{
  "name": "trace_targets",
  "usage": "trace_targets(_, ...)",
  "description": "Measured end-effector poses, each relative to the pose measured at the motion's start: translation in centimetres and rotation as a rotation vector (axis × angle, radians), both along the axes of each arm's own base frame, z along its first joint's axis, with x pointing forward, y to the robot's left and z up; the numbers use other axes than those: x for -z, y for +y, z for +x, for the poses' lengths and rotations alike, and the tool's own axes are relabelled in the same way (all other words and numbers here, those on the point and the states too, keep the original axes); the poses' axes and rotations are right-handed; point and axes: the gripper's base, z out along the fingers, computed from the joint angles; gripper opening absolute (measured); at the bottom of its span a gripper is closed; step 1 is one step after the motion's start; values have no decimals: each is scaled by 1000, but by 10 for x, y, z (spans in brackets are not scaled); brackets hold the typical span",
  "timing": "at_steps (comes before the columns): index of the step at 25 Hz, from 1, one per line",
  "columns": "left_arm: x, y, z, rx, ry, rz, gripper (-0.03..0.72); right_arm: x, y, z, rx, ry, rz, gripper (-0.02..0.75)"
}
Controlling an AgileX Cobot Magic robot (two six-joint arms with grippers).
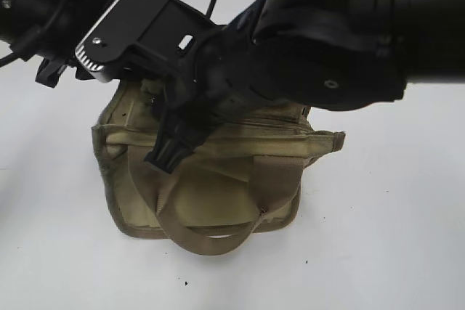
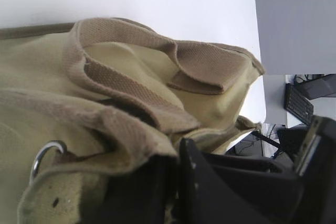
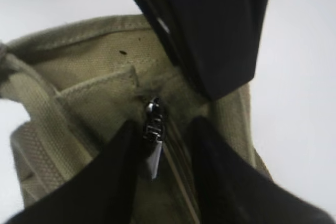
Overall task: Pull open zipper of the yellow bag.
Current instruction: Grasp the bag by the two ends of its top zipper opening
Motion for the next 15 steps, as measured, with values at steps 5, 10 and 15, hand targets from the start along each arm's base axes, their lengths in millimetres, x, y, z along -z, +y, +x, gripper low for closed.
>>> trace_targets(5,0,0,0,0,0,1,28,3,-2,1,15,7,-27,123)
trace_targets(10,0,0,-1,4,6,-5,28,5,-5,0,27,16,-63,2)
trace_targets(15,-1,-1,-1,2,15,-20,28,-3,-9,-2,34,8,-70,2)
